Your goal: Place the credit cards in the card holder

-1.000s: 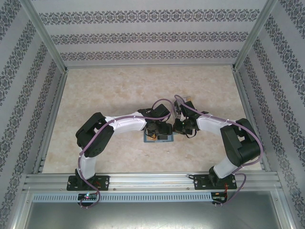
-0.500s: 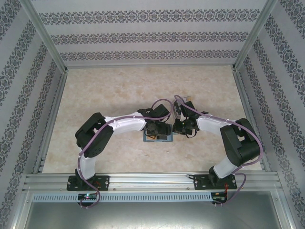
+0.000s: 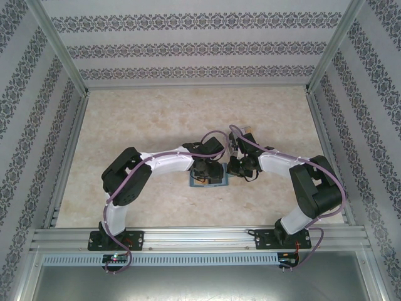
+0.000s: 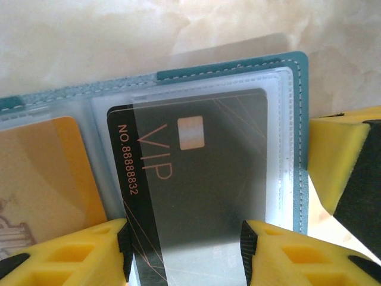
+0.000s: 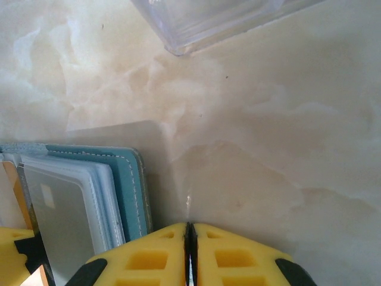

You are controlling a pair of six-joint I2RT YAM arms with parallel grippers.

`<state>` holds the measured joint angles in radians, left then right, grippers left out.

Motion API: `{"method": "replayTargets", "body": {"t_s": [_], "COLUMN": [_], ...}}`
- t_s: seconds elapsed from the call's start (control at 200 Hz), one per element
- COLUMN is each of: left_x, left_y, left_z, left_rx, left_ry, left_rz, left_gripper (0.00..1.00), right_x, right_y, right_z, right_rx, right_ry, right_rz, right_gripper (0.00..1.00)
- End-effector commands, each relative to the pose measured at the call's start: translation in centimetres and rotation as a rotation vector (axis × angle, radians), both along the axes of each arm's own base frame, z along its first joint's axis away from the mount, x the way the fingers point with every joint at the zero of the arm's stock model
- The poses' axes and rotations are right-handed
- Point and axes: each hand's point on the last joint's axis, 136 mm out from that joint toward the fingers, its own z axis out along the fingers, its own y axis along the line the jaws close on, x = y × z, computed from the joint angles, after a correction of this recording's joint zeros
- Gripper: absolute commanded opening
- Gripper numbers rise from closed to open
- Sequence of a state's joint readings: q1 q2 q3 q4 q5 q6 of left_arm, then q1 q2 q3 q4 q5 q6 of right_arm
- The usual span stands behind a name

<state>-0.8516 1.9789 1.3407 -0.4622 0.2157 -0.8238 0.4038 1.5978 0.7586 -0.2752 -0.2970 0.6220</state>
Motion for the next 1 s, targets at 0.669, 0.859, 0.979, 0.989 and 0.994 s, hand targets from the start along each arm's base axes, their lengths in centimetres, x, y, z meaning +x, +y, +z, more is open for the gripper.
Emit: {"method": "replayTargets", "body": {"t_s": [0.669,0.859,0.979,0.989,0.994], "left_x": [0.2,0.7,1.0,1.1,1.1], "left_y": [-1.7,0.2,0.9,1.0,1.0], "left_z": [2.3,3.5,4.2,4.2,4.3], "left_rx": [-0.183,-0.152,-0.15,-0.149,-0.149], "left_ry": [-0.067,-0.127,-0.158,-0.16,-0.162], "left_rz": [0.013,0.046,0.055,0.059,0.059], "left_gripper": [0.5,0.62,0.67,0.67,0.67], "right_x": [-1.5,0.6,2.5,2.7,2.7], "right_y": [-1.1,-3.9,-5.2,-5.3,-5.4], "right_z": [0.4,5.0,7.8,8.0,8.1], "right_rx": [-0.065,-0.124,-0.157,-0.162,-0.165], "right_ry": [0.023,-0.095,-0.173,-0.181,-0.182], "right_rz": [0.017,-0.012,-0.008,-0.006,-0.005], "right_gripper": [0.19,0.36,0.39,0.39,0.39]}}
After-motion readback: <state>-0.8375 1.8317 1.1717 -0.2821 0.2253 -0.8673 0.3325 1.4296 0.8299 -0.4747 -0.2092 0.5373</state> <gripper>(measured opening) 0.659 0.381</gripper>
